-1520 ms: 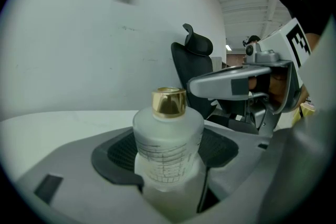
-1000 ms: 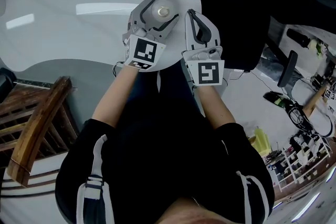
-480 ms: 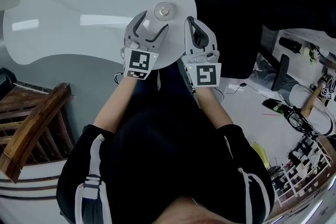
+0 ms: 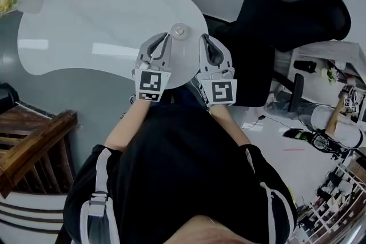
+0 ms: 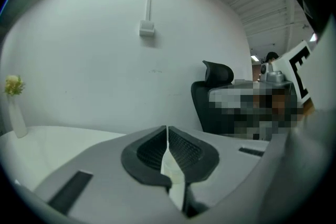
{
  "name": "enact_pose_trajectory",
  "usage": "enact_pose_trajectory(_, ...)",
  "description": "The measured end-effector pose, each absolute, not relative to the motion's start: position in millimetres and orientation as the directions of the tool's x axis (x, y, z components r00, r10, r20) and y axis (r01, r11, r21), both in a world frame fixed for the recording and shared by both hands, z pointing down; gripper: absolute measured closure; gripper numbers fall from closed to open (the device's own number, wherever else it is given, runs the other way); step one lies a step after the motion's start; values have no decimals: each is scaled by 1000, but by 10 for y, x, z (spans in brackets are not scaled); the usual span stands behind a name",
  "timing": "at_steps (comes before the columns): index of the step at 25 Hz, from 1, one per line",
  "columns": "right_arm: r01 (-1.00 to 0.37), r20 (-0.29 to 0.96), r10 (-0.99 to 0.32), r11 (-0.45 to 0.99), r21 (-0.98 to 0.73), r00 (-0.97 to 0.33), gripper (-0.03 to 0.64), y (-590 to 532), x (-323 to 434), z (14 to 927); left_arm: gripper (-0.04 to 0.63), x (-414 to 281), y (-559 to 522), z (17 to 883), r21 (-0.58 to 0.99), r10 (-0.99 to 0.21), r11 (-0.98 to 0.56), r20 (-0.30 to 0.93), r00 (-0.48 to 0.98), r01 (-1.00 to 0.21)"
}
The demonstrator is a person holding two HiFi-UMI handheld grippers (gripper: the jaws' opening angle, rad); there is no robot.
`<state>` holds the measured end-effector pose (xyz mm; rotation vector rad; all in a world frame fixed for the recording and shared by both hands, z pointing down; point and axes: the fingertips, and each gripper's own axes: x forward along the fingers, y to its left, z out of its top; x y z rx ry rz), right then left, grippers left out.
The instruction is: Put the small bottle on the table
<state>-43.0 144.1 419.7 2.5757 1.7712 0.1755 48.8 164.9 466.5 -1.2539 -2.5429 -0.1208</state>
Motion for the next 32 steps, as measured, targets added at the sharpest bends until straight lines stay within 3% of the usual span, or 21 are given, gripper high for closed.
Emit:
enact_pose_trajectory(20, 943, -20, 950, -305, 134, 310, 595, 1086, -236, 3293, 588, 951, 1315, 3443, 17, 809, 578, 123, -576, 816)
enact_pose_trajectory(32, 940, 6, 951, -308, 148, 311, 595, 936, -149, 3280, 588, 987, 1164, 3396, -15, 807, 583, 127, -577, 812)
